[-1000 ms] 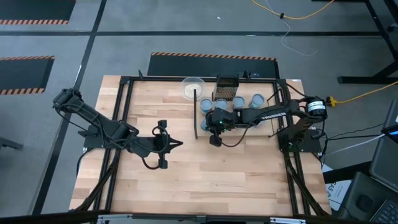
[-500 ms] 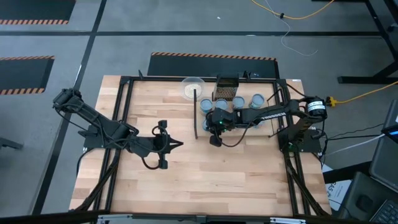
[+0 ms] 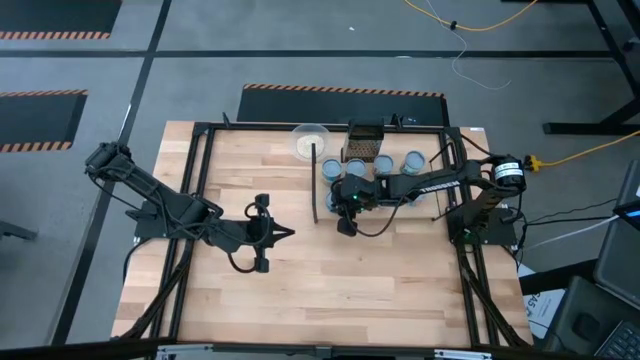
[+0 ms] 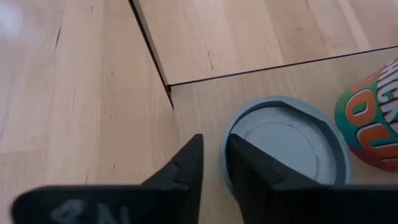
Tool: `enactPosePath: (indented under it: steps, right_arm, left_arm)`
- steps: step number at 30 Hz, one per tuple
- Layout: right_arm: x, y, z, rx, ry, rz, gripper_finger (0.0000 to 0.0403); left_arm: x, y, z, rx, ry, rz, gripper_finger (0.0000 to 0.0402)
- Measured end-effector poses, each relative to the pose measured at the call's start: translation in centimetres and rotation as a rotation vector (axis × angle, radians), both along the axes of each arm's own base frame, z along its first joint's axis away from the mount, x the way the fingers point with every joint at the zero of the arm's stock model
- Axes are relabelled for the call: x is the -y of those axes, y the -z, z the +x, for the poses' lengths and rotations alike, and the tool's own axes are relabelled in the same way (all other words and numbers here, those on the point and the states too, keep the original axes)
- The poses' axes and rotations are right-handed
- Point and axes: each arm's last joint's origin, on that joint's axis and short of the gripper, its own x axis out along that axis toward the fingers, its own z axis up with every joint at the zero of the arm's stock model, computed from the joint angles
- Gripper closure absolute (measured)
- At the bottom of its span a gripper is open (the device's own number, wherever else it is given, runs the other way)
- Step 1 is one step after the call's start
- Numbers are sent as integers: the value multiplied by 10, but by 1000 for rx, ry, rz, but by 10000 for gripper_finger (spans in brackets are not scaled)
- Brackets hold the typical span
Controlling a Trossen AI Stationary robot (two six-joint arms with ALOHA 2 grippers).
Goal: Pick and place cans onto a shelf
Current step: Put the canned tuna on the shelf, then return to Home Position
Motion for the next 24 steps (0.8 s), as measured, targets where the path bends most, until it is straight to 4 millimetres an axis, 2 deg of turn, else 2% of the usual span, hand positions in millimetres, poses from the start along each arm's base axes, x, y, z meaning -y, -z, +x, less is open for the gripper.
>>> enactPosePath:
  steps: [6, 15, 18, 24]
  right_arm:
    - [0, 0, 0, 5, 1, -1, 283]
    - [0, -2, -1, 6, 3, 2, 279]
    - [0, -14, -5, 40, 3, 1, 279]
    - [-1, -54, -23, 127, 2, -4, 279]
  left_arm:
    - [0, 0, 0, 0, 0, 0, 401]
    - [0, 0, 0, 0, 1, 0, 402]
    - [0, 0, 0, 0, 1, 0, 401]
    - [0, 0, 0, 3, 1, -1, 401]
